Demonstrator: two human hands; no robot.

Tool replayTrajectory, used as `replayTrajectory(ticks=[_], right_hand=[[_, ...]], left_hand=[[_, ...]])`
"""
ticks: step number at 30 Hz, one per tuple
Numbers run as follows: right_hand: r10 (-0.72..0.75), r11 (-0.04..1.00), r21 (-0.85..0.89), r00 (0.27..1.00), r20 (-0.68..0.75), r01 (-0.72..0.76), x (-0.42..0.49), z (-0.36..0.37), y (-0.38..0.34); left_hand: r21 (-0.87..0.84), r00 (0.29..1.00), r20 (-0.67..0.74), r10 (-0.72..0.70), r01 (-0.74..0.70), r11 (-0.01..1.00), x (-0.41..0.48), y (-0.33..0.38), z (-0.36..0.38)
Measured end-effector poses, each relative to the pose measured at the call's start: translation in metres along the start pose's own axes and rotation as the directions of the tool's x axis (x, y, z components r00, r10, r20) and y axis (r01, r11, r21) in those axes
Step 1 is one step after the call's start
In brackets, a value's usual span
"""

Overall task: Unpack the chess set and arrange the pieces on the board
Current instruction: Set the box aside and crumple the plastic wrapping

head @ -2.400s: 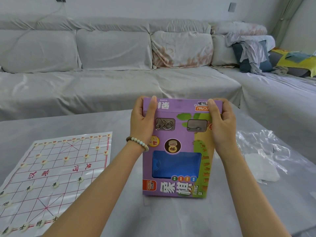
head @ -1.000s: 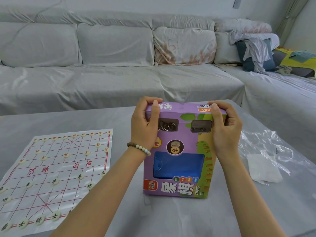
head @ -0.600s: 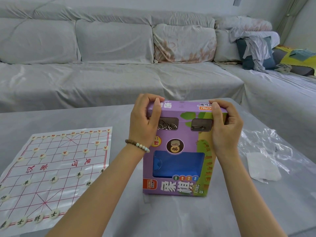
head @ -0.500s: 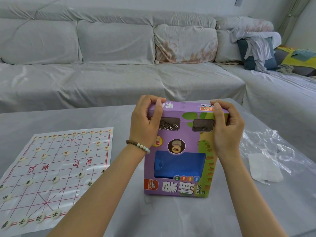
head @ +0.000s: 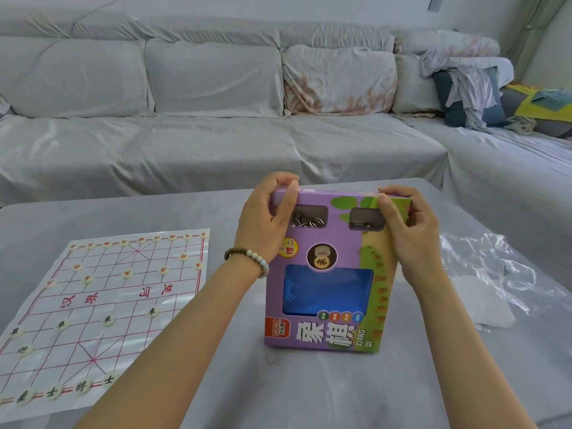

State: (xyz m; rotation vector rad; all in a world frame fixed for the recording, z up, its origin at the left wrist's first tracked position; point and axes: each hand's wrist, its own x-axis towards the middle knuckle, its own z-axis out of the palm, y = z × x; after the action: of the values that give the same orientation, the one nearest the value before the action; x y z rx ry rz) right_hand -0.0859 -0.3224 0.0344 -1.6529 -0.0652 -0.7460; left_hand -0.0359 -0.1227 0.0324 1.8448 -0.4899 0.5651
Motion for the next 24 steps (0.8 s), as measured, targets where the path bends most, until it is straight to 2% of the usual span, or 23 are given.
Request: replayTrajectory(ticks=[2, 4, 6, 8, 11, 13, 16, 18, 20, 22, 24], right_hand=[[0.019, 1.000, 0.007, 0.995, -0.099, -0.018, 0.001, 0.000, 0.005], [0.079, 0.996, 0.046, 0.963, -0.256, -0.070, -0.001, 0.002, 0.018], [0.245, 0.967, 0.172, 0.871, -0.425, -0.188, -0.003, 0.004, 0.035], [0.409, 0.909, 0.299, 0.752, -0.517, -0.289, -0.005, 0.008, 0.051], [0.597, 0.800, 0.400, 0.648, -0.472, -0.446, -0.010, 0.013, 0.075], [0.687, 0.726, 0.399, 0.624, -0.372, -0.561, -0.016, 0.019, 0.092], [0.744, 0.668, 0.326, 0.592, -0.311, -0.668, -0.029, 0.031, 0.115], [0.727, 0.676, 0.201, 0.598, -0.337, -0.709, -0.035, 0.035, 0.127], [0.674, 0.687, -0.011, 0.643, -0.364, -0.727, -0.037, 0.032, 0.138], [0.604, 0.668, -0.283, 0.723, -0.335, -0.689, -0.040, 0.026, 0.143], [0.467, 0.631, -0.604, 0.860, -0.206, -0.487, -0.046, 0.025, 0.146]], left_hand=[[-0.039, 0.998, 0.013, -0.064, 0.065, 0.997, -0.009, -0.004, 0.002], [-0.014, 0.992, -0.006, -0.126, 0.126, 0.992, -0.017, -0.010, 0.003], [0.052, 0.985, -0.024, -0.173, 0.174, 0.983, -0.025, -0.018, 0.002], [0.086, 0.968, -0.023, -0.249, 0.250, 0.964, -0.031, -0.026, 0.003], [0.171, 0.933, 0.027, -0.359, 0.350, 0.921, -0.043, -0.051, 0.006], [0.249, 0.907, 0.094, -0.411, 0.378, 0.892, -0.053, -0.072, 0.009], [0.407, 0.810, 0.209, -0.548, 0.437, 0.802, -0.071, -0.095, 0.011], [0.477, 0.773, 0.260, -0.579, 0.418, 0.773, -0.080, -0.100, 0.008], [0.496, 0.764, 0.315, -0.563, 0.374, 0.784, -0.085, -0.105, 0.005], [0.515, 0.743, 0.369, -0.559, 0.337, 0.788, -0.085, -0.106, 0.001], [0.542, 0.728, 0.404, -0.553, 0.297, 0.786, -0.083, -0.110, 0.000]])
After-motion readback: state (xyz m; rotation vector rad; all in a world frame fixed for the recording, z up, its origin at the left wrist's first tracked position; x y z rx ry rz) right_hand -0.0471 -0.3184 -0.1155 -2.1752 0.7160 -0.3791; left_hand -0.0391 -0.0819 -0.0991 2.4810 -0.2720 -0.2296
